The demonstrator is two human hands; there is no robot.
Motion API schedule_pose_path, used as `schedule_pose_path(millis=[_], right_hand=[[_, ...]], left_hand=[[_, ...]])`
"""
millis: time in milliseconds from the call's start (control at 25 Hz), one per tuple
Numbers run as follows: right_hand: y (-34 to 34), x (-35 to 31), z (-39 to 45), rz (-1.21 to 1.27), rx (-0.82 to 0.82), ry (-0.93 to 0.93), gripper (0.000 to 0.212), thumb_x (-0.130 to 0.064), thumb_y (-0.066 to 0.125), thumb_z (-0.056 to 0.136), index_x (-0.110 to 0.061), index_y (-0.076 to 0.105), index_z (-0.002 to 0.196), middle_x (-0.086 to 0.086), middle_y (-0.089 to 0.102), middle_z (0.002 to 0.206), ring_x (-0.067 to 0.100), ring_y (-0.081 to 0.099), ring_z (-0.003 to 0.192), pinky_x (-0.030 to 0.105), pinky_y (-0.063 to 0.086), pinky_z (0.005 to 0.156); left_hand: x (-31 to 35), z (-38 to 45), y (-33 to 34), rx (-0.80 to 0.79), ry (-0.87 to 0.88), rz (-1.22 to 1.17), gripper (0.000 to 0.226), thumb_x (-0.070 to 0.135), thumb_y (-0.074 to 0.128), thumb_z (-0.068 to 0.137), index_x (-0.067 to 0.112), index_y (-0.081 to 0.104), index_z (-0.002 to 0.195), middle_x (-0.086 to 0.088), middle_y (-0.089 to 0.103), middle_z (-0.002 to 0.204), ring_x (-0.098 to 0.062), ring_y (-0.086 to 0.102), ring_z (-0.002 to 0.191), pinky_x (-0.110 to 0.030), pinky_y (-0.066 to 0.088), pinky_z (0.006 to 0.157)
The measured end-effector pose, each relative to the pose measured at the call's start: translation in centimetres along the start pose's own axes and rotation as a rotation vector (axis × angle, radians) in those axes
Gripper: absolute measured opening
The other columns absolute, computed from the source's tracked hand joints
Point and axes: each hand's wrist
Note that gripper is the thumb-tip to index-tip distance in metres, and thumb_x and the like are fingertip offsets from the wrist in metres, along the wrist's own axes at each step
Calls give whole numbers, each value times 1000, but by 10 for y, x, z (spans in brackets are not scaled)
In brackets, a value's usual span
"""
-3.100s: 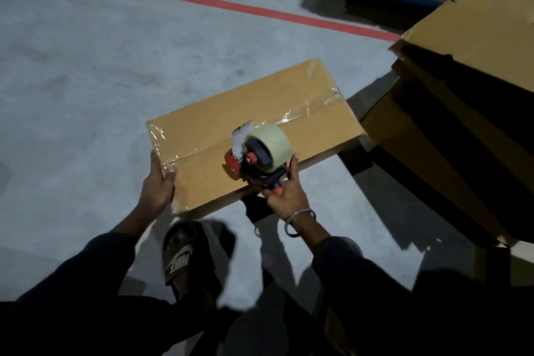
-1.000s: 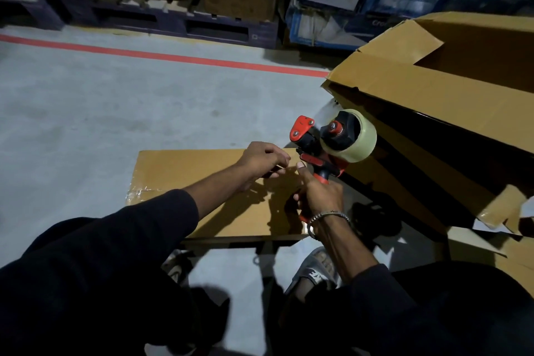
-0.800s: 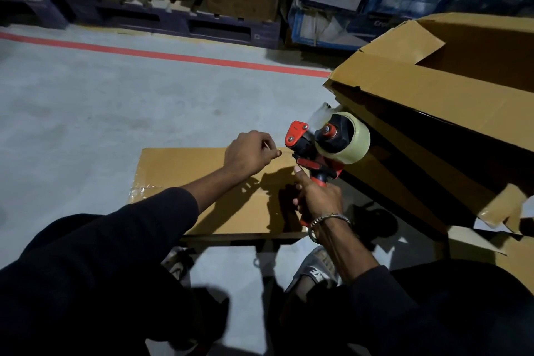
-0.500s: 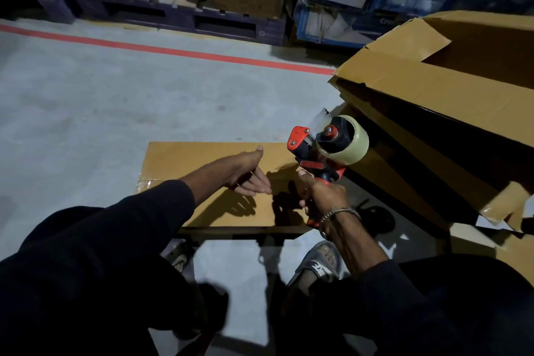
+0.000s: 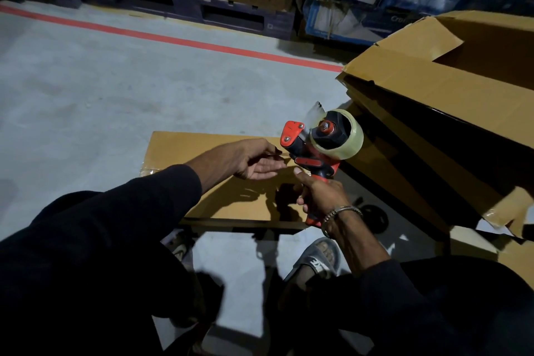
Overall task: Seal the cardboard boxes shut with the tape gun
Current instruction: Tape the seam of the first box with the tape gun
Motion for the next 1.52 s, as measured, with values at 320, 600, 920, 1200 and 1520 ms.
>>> schedule_pose_path(millis=[320,600,920,1200,1520], right_hand=[[-15,2,24,-77,26,50,53,-49,78,86,4,75,89,12,65,62,18,50,42,22,38,44],[-25,17,82,-32,253,-18,43,-51,82,79,-9,74,75,9,74,68,21,64,50,33,50,52],[-12,52,142,-269,551,-94,30,-43,72,78,-13,70,74,1,72,66,23,71,64,36,60,62],[24,138,87,-325,703,-109,22,-29,76,82,-11,70,71,6,68,61,31,65,65,39,54,63],[9,126,105,-326,783,-188,15,-24,74,78,-12,66,77,7,66,78,32,63,77,30,41,66]], left_hand=[[29,45,11,90,373,444,8,4,69,89,1,75,86,-10,75,73,-16,70,63,-26,60,60],[88,104,40,5,611,689,28,-12,58,87,3,81,89,-7,74,76,-17,71,64,-26,59,60],[103,192,47,42,901,932,11,7,79,85,12,85,93,12,72,74,-6,67,74,-11,46,66],[112,216,28,-207,741,890,19,25,91,78,12,85,91,0,81,86,-13,78,87,-24,59,84],[106,232,40,-11,874,887,18,41,90,76,27,86,87,14,79,91,-4,72,98,-37,57,94]])
Point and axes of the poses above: each hand's wrist, its own z-axis towards the middle knuckle, its own y-axis out of the palm, x = y × z
